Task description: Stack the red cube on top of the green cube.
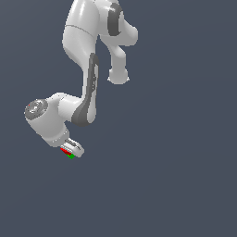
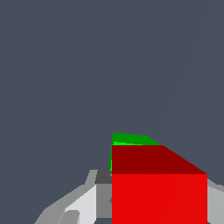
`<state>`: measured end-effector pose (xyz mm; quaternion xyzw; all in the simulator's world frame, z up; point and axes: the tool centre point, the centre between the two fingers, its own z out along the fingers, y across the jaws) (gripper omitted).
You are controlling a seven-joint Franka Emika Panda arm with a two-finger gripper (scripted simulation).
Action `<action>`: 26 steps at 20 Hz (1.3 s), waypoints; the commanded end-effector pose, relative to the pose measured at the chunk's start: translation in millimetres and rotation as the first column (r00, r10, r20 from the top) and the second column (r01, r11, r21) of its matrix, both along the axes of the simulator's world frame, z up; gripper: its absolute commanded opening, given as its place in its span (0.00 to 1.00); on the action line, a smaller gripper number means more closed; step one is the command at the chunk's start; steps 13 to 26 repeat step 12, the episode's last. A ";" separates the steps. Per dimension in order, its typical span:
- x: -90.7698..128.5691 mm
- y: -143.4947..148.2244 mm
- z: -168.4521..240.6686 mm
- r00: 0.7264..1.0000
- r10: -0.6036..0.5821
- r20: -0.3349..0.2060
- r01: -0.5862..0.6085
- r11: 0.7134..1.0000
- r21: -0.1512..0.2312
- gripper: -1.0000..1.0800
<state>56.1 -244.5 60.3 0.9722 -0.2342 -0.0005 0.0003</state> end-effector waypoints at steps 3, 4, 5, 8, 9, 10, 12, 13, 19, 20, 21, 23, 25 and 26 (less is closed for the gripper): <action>1.5 0.8 0.6 1.000 0.002 0.001 -0.002 1.000 0.000 0.96; 1.5 0.8 0.6 1.000 0.002 0.001 -0.002 1.000 0.000 0.96; 1.5 0.8 0.6 1.000 0.002 0.001 -0.002 1.000 0.000 0.96; 1.5 0.8 0.6 1.000 0.002 0.001 -0.002 1.000 0.000 0.96; 1.5 0.8 0.6 1.000 0.002 0.001 -0.002 1.000 0.000 0.96; 1.5 0.8 0.6 1.000 0.002 0.001 -0.002 1.000 0.000 0.96; 1.5 0.8 0.6 1.000 0.002 0.001 -0.002 1.000 0.000 0.96; 1.5 0.8 0.6 1.000 0.002 0.001 -0.002 1.000 0.000 0.96; 1.5 0.8 0.6 1.000 0.002 0.001 -0.002 1.000 0.000 0.96; 1.5 0.8 0.6 1.000 0.002 0.001 -0.002 1.000 0.000 0.96; 1.5 0.8 0.6 1.000 0.002 0.001 -0.002 1.000 0.000 0.96; 1.5 0.8 0.6 1.000 0.002 0.001 -0.002 1.000 0.000 0.96; 1.5 0.8 0.6 1.000 0.002 0.001 -0.002 1.000 0.000 0.96; 1.5 0.8 0.6 1.000 0.002 0.001 -0.002 1.000 0.000 0.96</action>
